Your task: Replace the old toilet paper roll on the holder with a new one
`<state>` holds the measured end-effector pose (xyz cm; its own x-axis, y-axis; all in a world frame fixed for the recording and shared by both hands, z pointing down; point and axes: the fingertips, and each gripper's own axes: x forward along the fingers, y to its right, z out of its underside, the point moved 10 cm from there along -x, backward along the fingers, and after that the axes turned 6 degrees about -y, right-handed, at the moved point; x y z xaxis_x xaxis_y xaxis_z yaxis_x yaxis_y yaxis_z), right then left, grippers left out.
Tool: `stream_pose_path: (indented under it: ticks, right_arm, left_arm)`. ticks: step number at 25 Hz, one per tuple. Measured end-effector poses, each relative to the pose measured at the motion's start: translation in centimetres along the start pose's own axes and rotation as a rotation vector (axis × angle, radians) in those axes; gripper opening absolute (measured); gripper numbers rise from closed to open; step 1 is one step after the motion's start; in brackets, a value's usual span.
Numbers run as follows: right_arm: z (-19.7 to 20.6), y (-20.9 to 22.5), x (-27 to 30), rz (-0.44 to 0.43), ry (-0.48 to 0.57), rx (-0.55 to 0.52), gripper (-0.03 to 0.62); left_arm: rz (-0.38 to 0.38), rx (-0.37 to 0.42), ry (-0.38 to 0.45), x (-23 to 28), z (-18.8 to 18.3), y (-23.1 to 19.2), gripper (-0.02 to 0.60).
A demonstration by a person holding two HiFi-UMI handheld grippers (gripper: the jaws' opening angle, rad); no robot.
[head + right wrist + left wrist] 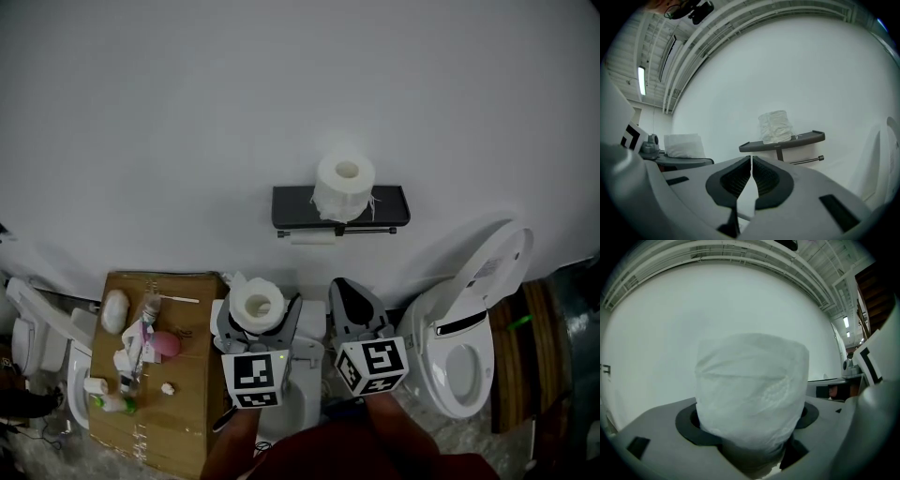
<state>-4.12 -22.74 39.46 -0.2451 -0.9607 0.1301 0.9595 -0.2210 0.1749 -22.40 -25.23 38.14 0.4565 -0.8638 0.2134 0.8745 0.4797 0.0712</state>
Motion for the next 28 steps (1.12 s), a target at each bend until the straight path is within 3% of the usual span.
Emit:
stream_pose_path:
  ticks: [3, 4, 5, 10, 13, 18, 24, 28]
  right_arm:
    - [0.8, 1.0, 1.9, -0.067, -0.009, 0.149, 0.041]
    - [1.2, 1.4, 2.7, -0.101, -0.012, 0.232, 0.133]
    - [1.6, 1.9, 3.4, -0.134, -0.012, 0.325, 0.184]
    - [4.0, 4.4, 7.2, -0.257, 0.035, 0.835, 0.195]
    - [5.9, 5.7, 9.9, -0.255, 0.069, 1.087, 0.216]
    - [7.5, 6.9, 13.7, -0.202, 0.117, 1.152, 0.244]
    - [7.5, 7.0, 16.8, -0.167, 0.156, 1.145, 0.252]
    - [7.3, 6.2, 17.7, -0.179, 0.173, 1.150, 0.210]
  left_arm:
    - [0.001, -0.001, -0.005, 1.3, 0.1, -0.4, 0.448]
    - [0.003, -0.001, -0.008, 1.8, 0.2, -0.6, 0.449]
    - [0.004, -0.001, -0.011, 2.3, 0.2, -0.7, 0.449]
    - [-0.014, 0.005, -0.009, 4.1, 0.3, -1.6, 0.449]
    - [-0.024, 0.010, -0.012, 4.9, 0.0, -2.1, 0.449]
    - [-0.035, 0.012, -0.031, 5.9, 0.4, -2.6, 0.449]
    - [-0.054, 0.013, -0.057, 6.4, 1.0, -3.8, 0.449]
    - [-0.060, 0.017, -0.074, 7.0, 1.3, -4.5, 0.449]
